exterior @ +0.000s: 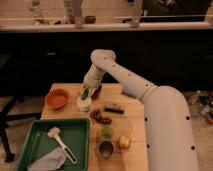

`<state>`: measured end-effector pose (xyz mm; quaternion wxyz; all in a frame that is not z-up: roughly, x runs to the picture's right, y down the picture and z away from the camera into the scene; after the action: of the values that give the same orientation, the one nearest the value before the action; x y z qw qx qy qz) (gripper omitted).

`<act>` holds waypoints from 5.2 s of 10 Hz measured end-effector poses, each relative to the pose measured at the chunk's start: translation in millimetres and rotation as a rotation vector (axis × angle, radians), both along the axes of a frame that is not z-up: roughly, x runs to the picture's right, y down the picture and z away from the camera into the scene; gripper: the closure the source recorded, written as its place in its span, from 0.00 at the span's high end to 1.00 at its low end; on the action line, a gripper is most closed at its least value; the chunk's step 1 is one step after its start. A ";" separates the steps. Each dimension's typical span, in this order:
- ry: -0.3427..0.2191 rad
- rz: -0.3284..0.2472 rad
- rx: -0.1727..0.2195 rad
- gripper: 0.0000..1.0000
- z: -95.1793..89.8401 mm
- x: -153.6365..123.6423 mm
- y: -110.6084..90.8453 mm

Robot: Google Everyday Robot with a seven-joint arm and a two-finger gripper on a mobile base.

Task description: Place pepper in red bowl

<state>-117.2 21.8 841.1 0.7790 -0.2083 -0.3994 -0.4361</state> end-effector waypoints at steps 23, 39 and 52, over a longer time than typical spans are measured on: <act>-0.094 -0.055 0.014 0.00 63.8 -91.6 27.8; -0.202 -0.113 0.079 0.00 64.6 -145.9 10.3; -0.239 -0.155 0.068 0.37 84.2 -175.8 17.0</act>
<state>-293.0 38.8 925.3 0.6966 -0.1585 -0.4571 -0.5298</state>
